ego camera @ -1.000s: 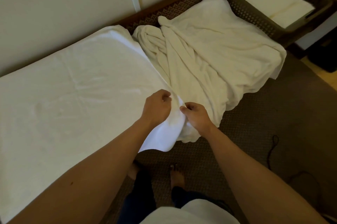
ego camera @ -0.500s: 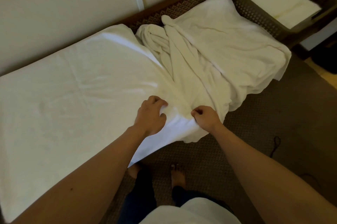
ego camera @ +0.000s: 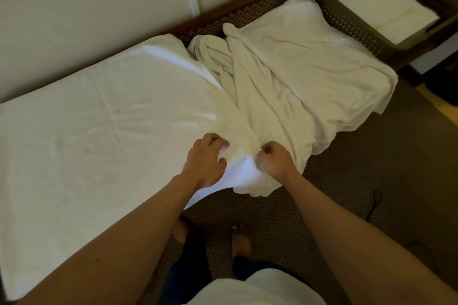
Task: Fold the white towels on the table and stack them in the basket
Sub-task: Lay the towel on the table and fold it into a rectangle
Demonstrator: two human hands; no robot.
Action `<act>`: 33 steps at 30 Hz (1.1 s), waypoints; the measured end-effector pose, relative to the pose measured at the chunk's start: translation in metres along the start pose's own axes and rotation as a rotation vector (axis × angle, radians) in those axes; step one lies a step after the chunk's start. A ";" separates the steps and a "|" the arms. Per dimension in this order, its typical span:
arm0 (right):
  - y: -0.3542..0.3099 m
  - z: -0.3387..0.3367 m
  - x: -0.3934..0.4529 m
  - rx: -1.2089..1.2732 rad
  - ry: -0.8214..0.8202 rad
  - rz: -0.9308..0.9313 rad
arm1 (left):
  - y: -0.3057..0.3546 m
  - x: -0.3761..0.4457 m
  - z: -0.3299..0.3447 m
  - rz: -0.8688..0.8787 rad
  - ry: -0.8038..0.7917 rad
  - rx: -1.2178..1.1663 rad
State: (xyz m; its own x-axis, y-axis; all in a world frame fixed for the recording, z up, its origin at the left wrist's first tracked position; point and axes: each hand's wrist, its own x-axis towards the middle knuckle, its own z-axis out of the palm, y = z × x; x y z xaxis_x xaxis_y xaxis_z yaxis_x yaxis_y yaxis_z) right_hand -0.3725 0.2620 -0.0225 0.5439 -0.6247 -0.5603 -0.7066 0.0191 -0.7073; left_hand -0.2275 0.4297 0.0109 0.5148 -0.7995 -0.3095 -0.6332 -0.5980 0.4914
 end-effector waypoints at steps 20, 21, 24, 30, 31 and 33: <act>-0.035 -0.014 0.044 0.294 -0.113 0.055 | -0.069 -0.055 0.014 0.187 0.039 0.482; -0.038 -0.017 0.046 0.290 -0.148 0.078 | -0.065 -0.055 0.013 0.172 0.058 0.442; -0.046 -0.020 0.052 0.280 -0.234 0.107 | -0.054 -0.046 0.015 0.107 0.136 0.372; -0.055 -0.018 0.054 0.284 -0.153 0.060 | -0.059 -0.038 0.019 -0.049 0.153 0.390; -0.055 -0.017 0.056 0.289 -0.157 0.061 | -0.060 -0.038 0.018 -0.044 0.157 0.389; -0.062 -0.014 0.061 0.294 -0.178 0.071 | -0.061 -0.033 0.017 -0.052 0.166 0.369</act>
State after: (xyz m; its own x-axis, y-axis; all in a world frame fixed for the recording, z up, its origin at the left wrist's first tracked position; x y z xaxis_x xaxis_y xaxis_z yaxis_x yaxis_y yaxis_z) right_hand -0.3018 0.2116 -0.0070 0.5863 -0.4687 -0.6607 -0.5990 0.2982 -0.7431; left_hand -0.2150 0.4915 -0.0227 0.6191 -0.7655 -0.1756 -0.7531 -0.6420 0.1437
